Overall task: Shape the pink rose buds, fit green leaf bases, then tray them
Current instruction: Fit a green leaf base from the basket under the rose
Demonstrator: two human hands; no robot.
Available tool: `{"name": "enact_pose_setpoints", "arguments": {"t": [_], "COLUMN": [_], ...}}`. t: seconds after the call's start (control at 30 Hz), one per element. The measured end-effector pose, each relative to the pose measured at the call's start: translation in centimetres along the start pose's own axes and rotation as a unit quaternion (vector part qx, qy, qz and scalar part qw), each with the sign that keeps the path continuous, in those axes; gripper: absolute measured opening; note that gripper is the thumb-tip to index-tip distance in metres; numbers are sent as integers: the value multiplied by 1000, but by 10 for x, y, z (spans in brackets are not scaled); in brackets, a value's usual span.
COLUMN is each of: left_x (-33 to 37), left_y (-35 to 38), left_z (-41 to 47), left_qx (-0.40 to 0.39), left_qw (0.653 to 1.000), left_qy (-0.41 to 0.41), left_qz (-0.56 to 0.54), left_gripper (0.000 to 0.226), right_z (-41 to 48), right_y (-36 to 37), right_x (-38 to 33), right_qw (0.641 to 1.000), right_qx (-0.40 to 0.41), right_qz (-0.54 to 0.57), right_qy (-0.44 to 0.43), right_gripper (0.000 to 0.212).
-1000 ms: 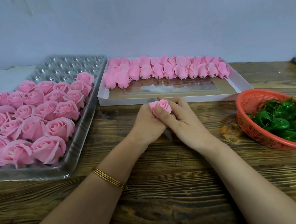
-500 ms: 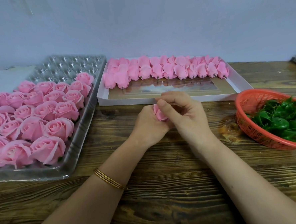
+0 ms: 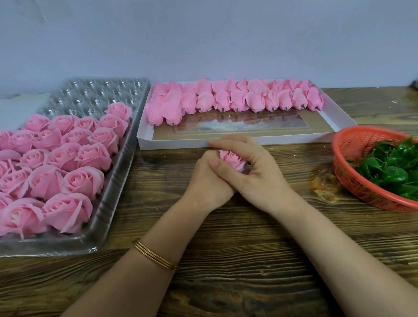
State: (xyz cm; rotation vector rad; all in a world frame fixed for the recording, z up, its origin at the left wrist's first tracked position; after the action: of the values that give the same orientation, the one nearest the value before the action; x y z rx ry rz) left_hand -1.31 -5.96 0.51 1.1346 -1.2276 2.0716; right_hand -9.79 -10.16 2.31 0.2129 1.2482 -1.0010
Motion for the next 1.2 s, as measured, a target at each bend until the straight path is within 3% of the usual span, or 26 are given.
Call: {"name": "enact_pose_setpoints", "arguments": {"t": [0.07,0.13,0.23,0.37,0.53,0.9,1.2], "left_x": [2,5,6,3,4,2,5], "left_y": [0,-1,0,2,0,1,2], "left_z": [-1,-2,-2,-1,-1,-1,-1], "left_qx": [-9,-5,6,-7,-17,-14,-45], "left_qw": [998,993,974,954,938,951,937], "left_qy": [-15,-24,-49,-65,-82,-63,-74], "left_qz": [-53,-113,-220,-292,-335,-303,-340], "left_gripper": [11,10,12,19,16,29,12], "right_z": [0,1,4,5,7,7,8], "right_y": [0,-4,-10,-12,-10,-7,-12], "right_x": [1,3,8,13,12,12,10], "right_qw": [999,989,945,912,898,895,882], "right_qx": [-19,-13,12,16,5,9,-5], "right_qz": [21,127,297,371,401,406,424], "right_qy": [22,72,140,173,178,183,204], "right_gripper": [42,40,31,37,35,31,40]}}
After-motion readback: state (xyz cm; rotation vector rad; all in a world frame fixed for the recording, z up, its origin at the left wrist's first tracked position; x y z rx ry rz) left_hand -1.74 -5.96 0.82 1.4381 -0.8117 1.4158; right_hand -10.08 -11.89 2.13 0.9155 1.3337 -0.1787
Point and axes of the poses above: each hand's wrist, its own z-axis towards the middle knuckle, its own y-axis out of the palm, x = y × z, the point moved 5 cm from there along z, towards the middle knuckle, and after that the axes turned 2 degrees about x, right-handed, at the moved point
